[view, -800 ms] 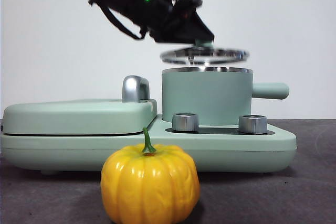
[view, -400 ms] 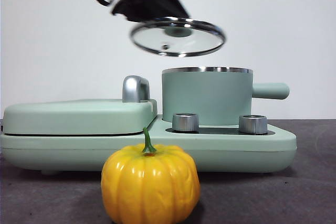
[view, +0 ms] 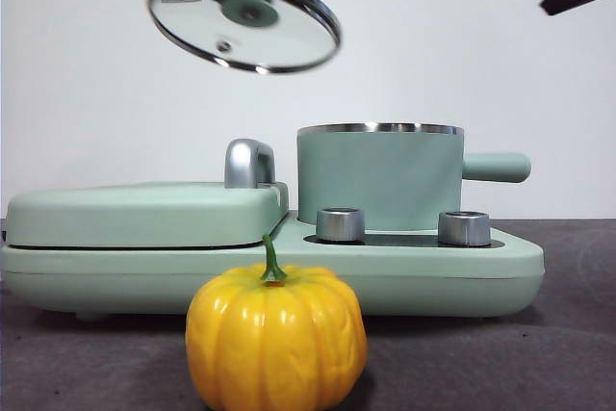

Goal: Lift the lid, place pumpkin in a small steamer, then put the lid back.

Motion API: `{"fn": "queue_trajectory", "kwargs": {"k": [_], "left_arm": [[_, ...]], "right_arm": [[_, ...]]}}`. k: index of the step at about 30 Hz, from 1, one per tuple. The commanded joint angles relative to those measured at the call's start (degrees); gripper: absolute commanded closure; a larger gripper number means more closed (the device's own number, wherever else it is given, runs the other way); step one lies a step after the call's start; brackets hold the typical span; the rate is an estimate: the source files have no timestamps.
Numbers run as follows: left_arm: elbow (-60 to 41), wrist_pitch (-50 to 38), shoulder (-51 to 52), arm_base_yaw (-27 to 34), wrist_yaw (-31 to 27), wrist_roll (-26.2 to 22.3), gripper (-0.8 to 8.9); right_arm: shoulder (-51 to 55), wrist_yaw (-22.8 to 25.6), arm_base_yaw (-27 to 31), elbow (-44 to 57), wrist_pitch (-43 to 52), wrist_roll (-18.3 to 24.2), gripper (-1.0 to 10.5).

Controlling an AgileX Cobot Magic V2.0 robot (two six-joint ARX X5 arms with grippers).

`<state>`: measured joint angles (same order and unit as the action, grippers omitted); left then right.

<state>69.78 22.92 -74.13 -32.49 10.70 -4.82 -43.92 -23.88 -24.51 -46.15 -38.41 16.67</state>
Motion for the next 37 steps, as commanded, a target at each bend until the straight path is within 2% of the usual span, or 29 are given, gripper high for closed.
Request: {"fn": "queue_trajectory", "kwargs": {"k": [1, 5, 12, 16, 19, 23, 27, 37], "left_arm": [[0.9, 2.3, 2.1, 0.2, -1.6, -1.2, 7.97], [-1.3, 6.4, 5.7, 1.1, -4.9, -2.2, 7.97], [-11.9, 4.2, 15.7, 4.7, -6.5, -1.1, 7.97], [-15.7, 4.1, 20.6, 7.3, -6.9, -0.8, 7.97], [-16.7, 4.3, 23.2, 9.6, -6.9, -0.8, 7.98], [-16.8, 4.5, 24.8, 12.3, -6.9, -1.1, 7.98], [-16.8, 4.7, 24.9, 14.1, -6.9, -3.9, 7.98], [-16.8, 4.5, 24.9, 15.7, -6.8, -4.8, 7.98]], "right_arm": [[-1.7, -0.1, -3.0, -1.0, 0.3, 2.3, 6.9], [-4.6, -0.1, -8.1, -1.0, 0.3, 4.8, 6.3], [-10.8, 0.7, -15.4, -1.0, 2.1, 5.3, 6.2], [-14.3, 3.4, -18.7, -1.0, 4.3, 5.8, 5.5], [-17.4, 3.4, -20.7, -1.0, 5.8, 6.3, 5.4], [-21.9, 3.4, -23.2, -1.0, 6.3, 6.3, 5.4], [-25.8, 3.3, -25.5, -1.0, 7.4, 6.4, 5.3], [-32.9, 4.8, -28.6, -1.0, 13.2, 7.0, 4.7]]}}
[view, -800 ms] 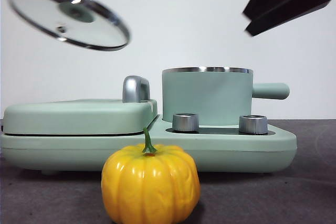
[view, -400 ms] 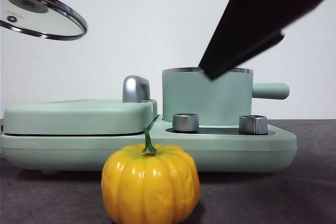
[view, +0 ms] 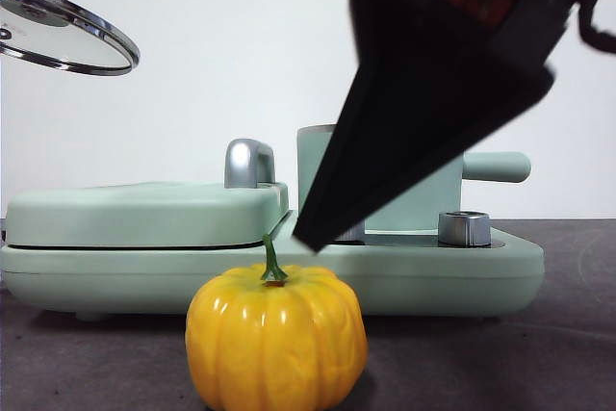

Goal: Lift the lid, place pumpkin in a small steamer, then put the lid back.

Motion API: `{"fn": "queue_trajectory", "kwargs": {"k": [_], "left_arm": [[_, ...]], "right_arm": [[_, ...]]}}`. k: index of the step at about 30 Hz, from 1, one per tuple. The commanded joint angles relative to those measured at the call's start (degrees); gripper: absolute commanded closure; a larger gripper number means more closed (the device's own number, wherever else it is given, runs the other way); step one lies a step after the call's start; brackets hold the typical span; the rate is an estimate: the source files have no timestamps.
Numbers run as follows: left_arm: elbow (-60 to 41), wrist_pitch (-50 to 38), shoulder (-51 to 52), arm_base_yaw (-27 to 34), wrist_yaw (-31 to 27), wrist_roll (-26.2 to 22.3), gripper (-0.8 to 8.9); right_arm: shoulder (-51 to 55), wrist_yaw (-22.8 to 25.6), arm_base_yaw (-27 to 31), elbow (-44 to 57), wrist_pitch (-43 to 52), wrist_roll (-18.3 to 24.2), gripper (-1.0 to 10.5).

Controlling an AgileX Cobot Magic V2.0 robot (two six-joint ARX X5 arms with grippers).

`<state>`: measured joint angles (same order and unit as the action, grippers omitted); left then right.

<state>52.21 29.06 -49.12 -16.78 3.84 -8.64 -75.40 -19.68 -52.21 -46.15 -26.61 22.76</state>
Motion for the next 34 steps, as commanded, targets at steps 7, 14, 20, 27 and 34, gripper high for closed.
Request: {"fn": "queue_trajectory", "kwargs": {"k": [7, 14, 20, 27, 34], "left_arm": [[0.8, -1.9, -0.1, 0.0, 0.1, -1.0, 7.98], [0.8, -4.2, -0.1, 0.0, 0.2, -1.0, 7.98], [0.8, -4.6, -0.1, 0.0, 0.2, -0.9, 7.98], [0.8, -4.6, -0.1, 0.0, 0.2, -0.9, 7.98], [0.8, -4.6, -0.1, 0.0, 0.2, -0.9, 7.98]], "right_arm": [[-5.0, 0.7, -1.0, -1.0, 4.7, 1.7, 4.6], [-8.4, 0.7, -1.0, -1.0, 7.1, 1.7, 4.6], [-10.9, 0.7, -1.0, -1.0, 8.1, 1.7, 4.6], [-11.3, 0.3, -1.0, -1.5, 8.1, -1.8, 5.6], [-9.4, 0.1, -0.9, -6.6, 0.1, -4.5, 5.9]]}}
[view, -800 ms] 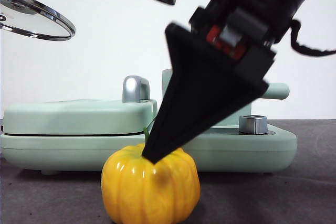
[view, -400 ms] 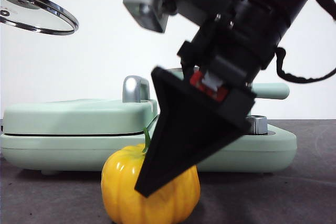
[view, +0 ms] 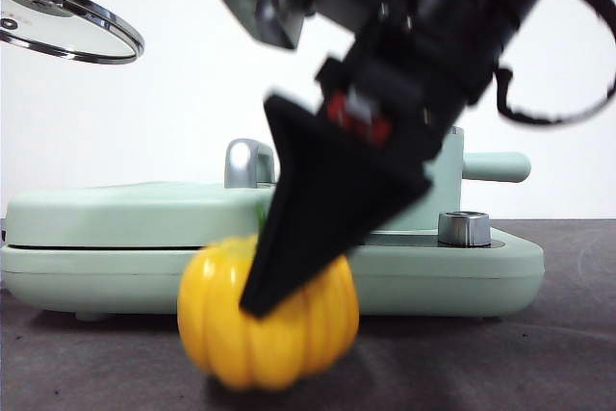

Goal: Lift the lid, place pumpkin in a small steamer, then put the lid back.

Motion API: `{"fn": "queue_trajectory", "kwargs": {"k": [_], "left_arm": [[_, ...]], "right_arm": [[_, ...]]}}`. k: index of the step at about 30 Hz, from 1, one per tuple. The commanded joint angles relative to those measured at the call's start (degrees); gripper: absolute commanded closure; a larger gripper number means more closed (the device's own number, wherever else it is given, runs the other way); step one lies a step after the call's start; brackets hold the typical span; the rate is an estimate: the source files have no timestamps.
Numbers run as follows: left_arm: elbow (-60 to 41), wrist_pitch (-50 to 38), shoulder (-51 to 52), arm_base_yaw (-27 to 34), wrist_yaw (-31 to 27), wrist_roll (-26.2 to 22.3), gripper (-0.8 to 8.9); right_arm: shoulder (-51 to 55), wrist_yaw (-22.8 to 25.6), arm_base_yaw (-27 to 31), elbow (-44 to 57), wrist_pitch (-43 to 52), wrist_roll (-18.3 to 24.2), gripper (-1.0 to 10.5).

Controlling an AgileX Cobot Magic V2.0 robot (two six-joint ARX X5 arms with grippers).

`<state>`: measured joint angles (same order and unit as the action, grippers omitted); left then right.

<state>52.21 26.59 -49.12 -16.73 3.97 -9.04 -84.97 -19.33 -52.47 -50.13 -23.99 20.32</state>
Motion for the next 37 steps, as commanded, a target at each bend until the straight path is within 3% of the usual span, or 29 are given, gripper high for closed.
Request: {"fn": "queue_trajectory", "kwargs": {"k": [1, 7, 12, 17, 24, 37], "left_arm": [[0.8, -2.1, -0.1, -0.1, 0.1, -0.5, 7.98], [0.8, -2.2, -0.2, -0.1, 0.1, -0.5, 7.98], [0.8, -2.2, -0.2, -0.1, 0.1, -0.5, 7.98], [0.8, -2.2, -0.2, -0.1, 0.1, -0.4, 7.98], [0.8, -2.4, -0.3, -0.1, 0.1, -0.3, 7.98], [0.8, -2.5, -0.3, -0.1, 0.1, 0.9, 7.98]], "right_arm": [[0.5, -0.2, -0.5, -4.3, -5.6, -2.3, 5.9], [0.9, 0.2, 0.3, -14.1, -21.7, -6.4, 5.9], [0.9, 0.4, 2.4, -20.6, -28.5, -8.5, 5.9], [0.9, 7.0, 6.2, -28.3, -34.5, -11.2, 5.9], [0.6, 15.2, 13.4, -35.4, -35.7, -16.9, 5.9], [-11.1, 15.4, 20.7, -47.4, -34.3, -16.9, 5.9]]}}
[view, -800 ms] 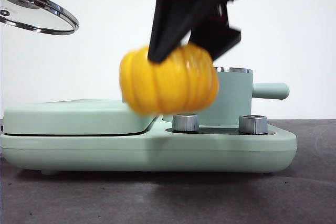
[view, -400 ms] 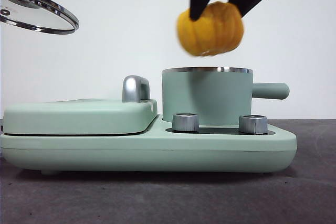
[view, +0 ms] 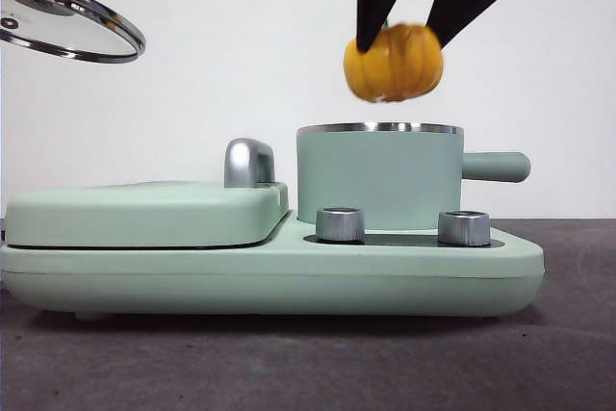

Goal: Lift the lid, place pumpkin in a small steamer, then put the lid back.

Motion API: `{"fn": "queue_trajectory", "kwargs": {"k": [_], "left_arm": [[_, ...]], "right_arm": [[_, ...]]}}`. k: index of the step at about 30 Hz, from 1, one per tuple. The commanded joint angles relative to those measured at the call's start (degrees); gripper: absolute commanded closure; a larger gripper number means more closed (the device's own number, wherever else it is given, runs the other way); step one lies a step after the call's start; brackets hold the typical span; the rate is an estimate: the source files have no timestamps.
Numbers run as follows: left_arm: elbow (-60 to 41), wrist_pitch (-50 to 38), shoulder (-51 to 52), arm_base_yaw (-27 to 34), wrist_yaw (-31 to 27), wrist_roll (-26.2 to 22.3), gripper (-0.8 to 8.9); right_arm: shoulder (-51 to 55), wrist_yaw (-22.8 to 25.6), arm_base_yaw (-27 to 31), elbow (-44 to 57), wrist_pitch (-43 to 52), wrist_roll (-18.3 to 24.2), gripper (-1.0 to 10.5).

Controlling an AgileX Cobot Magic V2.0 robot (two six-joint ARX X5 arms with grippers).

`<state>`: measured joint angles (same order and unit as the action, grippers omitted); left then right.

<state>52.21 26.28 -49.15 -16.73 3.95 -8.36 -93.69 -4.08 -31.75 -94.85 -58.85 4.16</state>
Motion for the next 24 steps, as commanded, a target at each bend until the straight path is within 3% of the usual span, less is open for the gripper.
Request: {"fn": "queue_trajectory", "kwargs": {"k": [1, 24], "left_arm": [[0.8, -2.3, -0.3, -0.1, 0.1, 0.3, 7.98], [0.8, -4.0, -0.3, -0.1, 0.2, 0.3, 7.98]], "right_arm": [[-3.7, 0.2, 0.0, -3.8, 0.5, -0.7, 5.9], [-18.4, 2.9, 0.3, -7.6, 3.3, 1.2, 5.9]]}}
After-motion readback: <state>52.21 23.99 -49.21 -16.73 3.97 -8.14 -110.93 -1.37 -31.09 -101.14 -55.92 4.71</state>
